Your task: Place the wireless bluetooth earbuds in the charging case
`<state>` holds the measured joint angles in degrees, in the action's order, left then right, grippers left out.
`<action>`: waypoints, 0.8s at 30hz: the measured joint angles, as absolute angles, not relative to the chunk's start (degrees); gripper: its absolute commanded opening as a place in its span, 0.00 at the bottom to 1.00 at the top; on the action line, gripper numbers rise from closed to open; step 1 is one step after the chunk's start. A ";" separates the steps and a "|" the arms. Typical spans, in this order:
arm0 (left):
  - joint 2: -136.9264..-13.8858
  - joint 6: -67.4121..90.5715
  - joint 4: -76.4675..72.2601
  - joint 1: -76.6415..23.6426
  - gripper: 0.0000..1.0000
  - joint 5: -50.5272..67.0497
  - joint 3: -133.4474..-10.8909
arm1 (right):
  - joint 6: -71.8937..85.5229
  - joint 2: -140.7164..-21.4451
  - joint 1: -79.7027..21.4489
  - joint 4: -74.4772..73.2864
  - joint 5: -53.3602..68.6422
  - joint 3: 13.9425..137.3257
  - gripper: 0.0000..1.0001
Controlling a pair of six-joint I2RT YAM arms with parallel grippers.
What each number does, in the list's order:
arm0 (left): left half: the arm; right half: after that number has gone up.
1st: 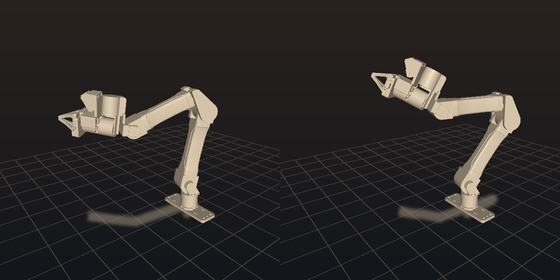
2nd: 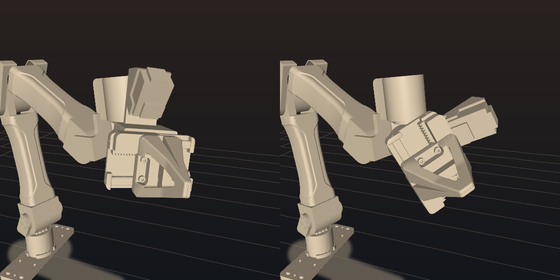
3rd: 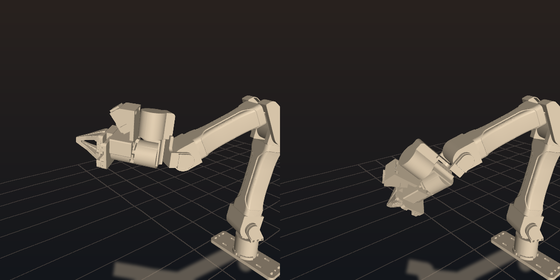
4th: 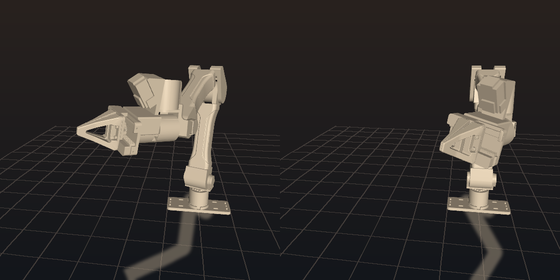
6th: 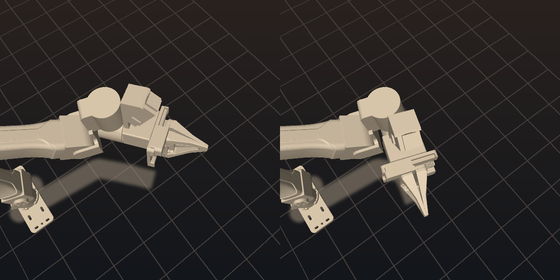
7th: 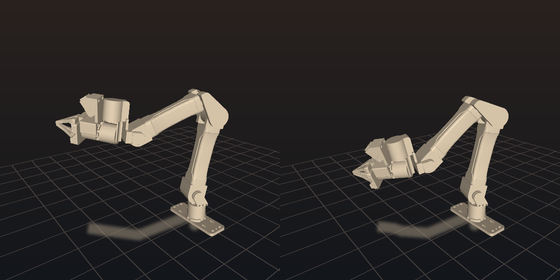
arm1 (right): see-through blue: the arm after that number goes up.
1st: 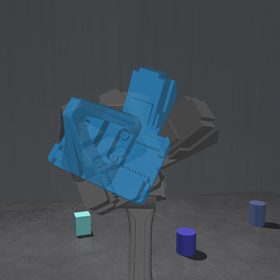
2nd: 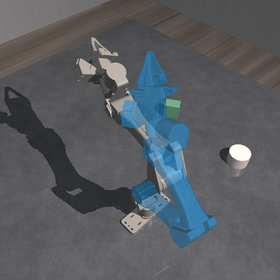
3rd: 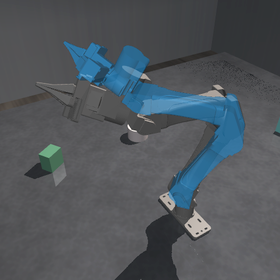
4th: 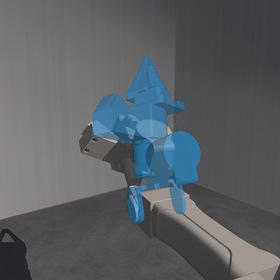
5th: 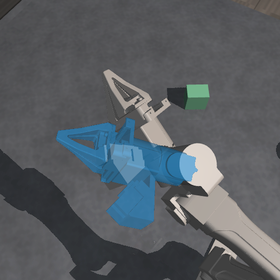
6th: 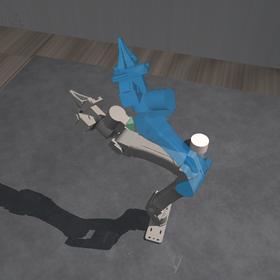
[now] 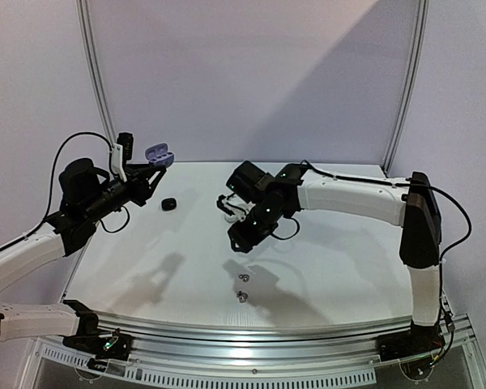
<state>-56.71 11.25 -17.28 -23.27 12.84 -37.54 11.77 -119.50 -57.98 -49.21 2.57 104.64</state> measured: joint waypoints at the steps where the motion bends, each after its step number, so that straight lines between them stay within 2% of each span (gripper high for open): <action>1: -56.71 11.25 -17.26 -23.24 0.00 12.84 -37.54 | 12.29 -120.16 -57.23 -49.82 2.59 105.86 0.55; 7: -56.71 11.25 -17.26 -23.22 0.00 12.86 -37.54 | 14.79 -127.74 -55.90 -52.90 3.46 111.94 0.54; 14: -56.71 11.42 -17.28 -23.22 0.00 13.10 -37.52 | 16.43 -132.64 -56.62 -55.59 7.14 113.12 0.42; 18: -56.71 11.44 -17.28 -23.22 0.00 13.34 -37.52 | 16.75 -134.43 -56.62 -55.96 8.58 113.82 0.31; 24: -56.71 11.44 -17.28 -23.20 0.00 13.54 -37.52 | 16.91 -135.13 -56.62 -56.66 9.17 113.69 0.28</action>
